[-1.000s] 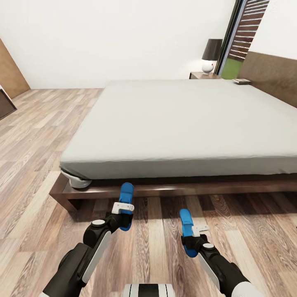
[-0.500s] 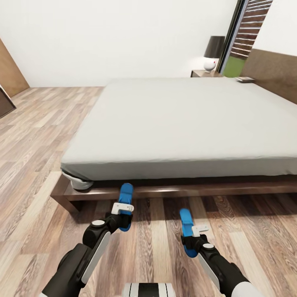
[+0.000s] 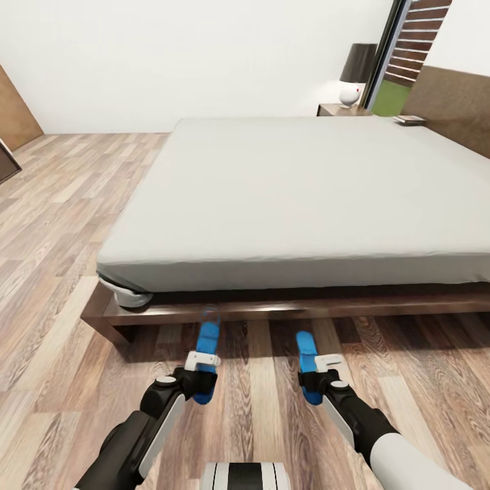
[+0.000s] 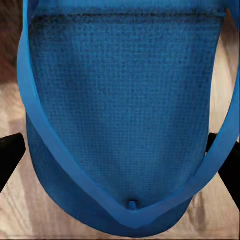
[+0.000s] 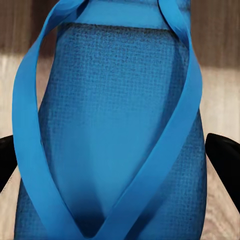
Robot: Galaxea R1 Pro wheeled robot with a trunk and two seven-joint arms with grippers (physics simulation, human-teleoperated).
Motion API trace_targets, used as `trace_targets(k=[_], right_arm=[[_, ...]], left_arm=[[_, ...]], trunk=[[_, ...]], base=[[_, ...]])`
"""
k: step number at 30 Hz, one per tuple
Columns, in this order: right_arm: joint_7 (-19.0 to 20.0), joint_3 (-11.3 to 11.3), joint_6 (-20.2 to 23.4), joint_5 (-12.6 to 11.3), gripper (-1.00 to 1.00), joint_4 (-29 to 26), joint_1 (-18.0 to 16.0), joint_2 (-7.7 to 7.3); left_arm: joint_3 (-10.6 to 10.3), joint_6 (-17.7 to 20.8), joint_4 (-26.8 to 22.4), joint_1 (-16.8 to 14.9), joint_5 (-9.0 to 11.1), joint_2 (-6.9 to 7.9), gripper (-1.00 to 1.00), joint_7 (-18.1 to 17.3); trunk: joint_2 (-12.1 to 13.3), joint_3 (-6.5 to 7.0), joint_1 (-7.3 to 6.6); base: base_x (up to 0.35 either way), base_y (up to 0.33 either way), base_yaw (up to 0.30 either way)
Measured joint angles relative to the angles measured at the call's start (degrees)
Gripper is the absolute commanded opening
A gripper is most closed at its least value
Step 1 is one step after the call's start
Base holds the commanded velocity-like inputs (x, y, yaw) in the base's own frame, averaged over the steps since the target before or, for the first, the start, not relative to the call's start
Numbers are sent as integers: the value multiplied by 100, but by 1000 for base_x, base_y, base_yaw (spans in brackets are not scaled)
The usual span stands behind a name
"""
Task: In the bedroom, move the book from the bed onto either nightstand, and place the two sandals side by side next to the bed.
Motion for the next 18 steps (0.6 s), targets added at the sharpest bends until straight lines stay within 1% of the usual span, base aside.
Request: trace_targets(k=[3,6,8,13,16,18], right_arm=[[0,2,-13,6,-100,-36,-2,6],[0,11,-23,5,-100,-52,0,35],[0,12,-27,6,-100,-59,1,42],[0,11,-39,7,-100,-69,5,44],[0,10,-130,7,-100,-70,5,44],[0,10,-151,6,-100,-67,5,44]], left_arm=[[28,-5,463,-6,16,-4,-100,10],[39,-3,813,-8,30,-8,-100,19],[52,-6,1189,-46,24,-15,-100,17],[75,-26,1298,-69,17,-1,-100,10],[77,-21,1287,-71,15,7,-100,29],[103,-16,1179,-71,4,33,-100,39]], trunk=[[0,0,0],[0,0,0],[0,0,0],[0,0,0],[0,0,-3],[0,0,-2]], base=[[0,0,0],[0,0,0],[0,0,0],[27,0,0],[237,0,0],[157,0,0]])
